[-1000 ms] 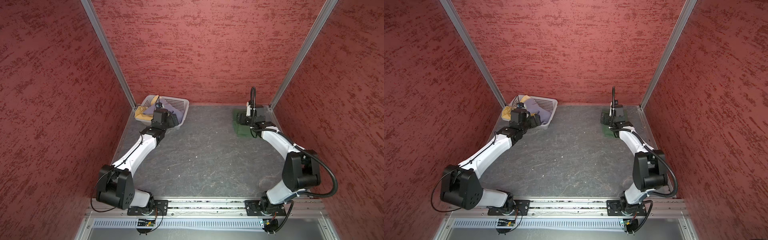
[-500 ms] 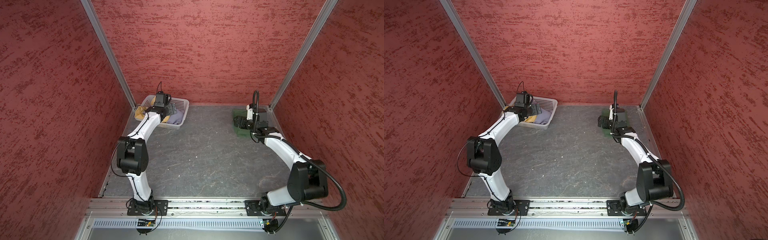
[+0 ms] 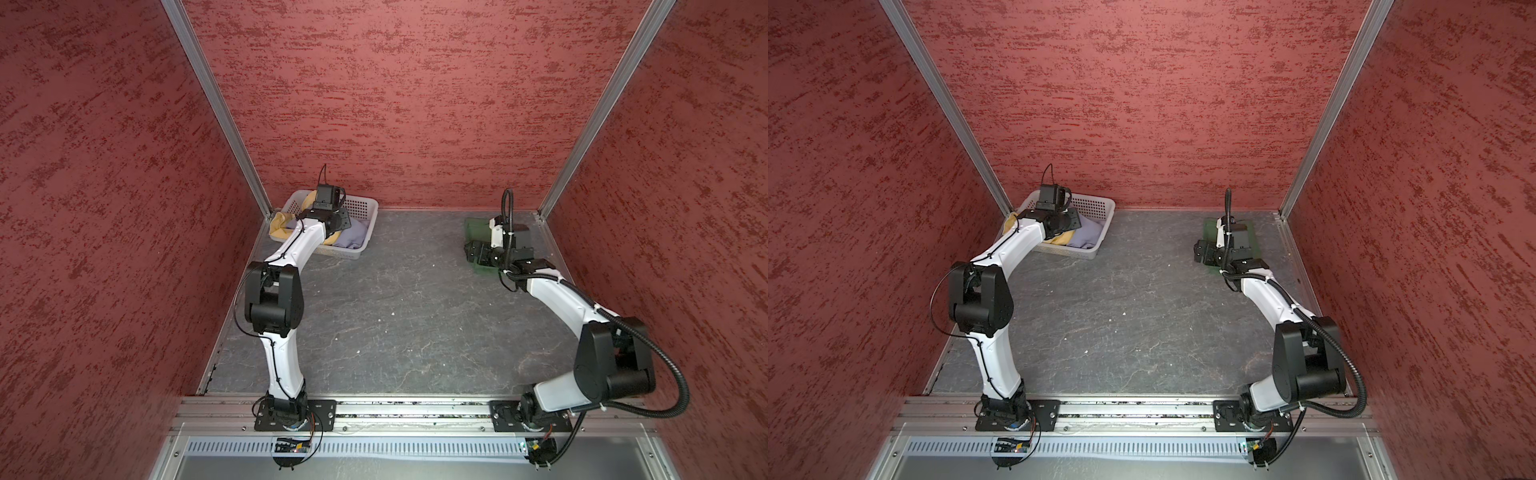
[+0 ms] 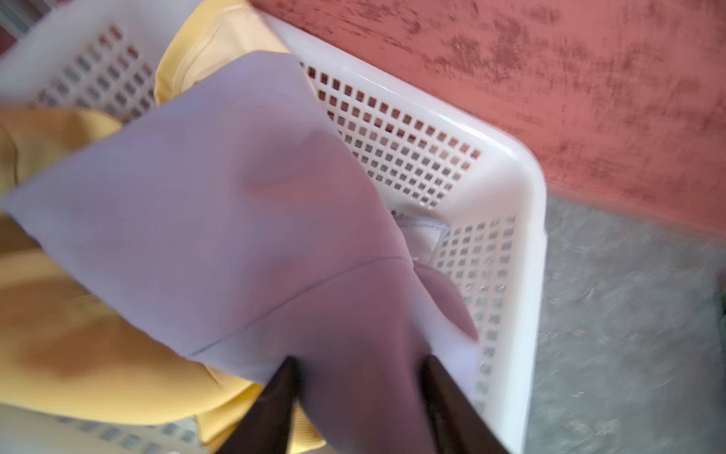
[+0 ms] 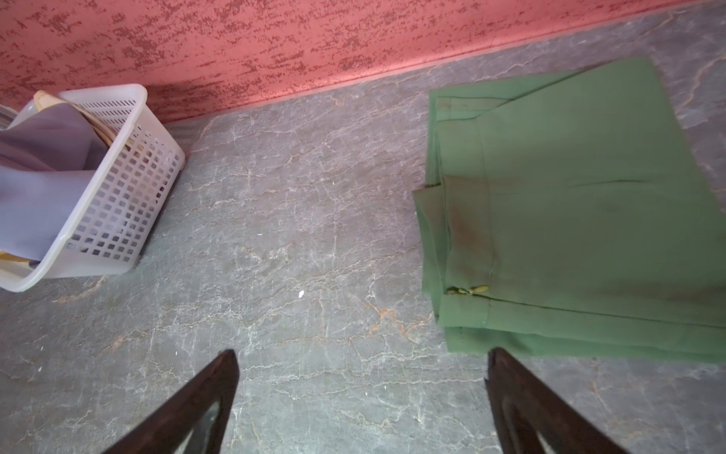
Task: Fold and stack skirts
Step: Pick up the skirt from the basket.
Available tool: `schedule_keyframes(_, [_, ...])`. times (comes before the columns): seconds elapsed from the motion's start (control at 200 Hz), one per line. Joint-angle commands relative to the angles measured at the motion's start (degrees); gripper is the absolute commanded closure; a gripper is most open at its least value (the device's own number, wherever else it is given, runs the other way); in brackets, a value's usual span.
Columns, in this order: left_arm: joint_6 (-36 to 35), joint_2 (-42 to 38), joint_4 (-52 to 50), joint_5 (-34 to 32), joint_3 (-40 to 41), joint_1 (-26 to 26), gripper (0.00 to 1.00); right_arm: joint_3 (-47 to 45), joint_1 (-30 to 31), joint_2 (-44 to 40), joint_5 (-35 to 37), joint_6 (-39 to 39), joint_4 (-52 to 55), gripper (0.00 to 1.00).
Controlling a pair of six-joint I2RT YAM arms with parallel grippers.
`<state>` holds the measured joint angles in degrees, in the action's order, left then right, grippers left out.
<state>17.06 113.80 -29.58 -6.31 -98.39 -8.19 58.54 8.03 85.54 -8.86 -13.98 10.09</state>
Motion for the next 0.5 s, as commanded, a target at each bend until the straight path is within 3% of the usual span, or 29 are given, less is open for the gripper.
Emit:
schedule_keyframes(0.0, [-0.60, 0.72, 0.58, 0.10, -1.87, 0.32, 0.71, -0.69, 0.28, 1.00, -1.42, -0.53, -0.82, 0.01])
schedule_keyframes(0.075, [-0.73, 0.59, 0.25, 0.22, -2.33, 0.20, 0.85, -0.78, 0.29, 0.98, -1.57, -0.51, -0.74, 0.01])
schedule_keyframes(0.145, [-1.25, -0.11, 0.69, 0.62, -2.46, -0.10, 0.88, -0.85, 0.40, 1.05, -1.85, -0.59, -0.76, 0.01])
schedule_keyframes(0.21, [-2.14, -1.19, 1.54, 1.02, -2.56, -0.56, 1.00, -0.84, 0.35, 1.10, -2.03, -0.61, -0.73, 0.01])
schedule_keyframes(0.496, [-7.83, -6.78, 4.09, 1.13, -4.49, -3.88, 1.00, -0.69, 0.67, 2.15, -3.08, -0.87, -0.94, 0.01])
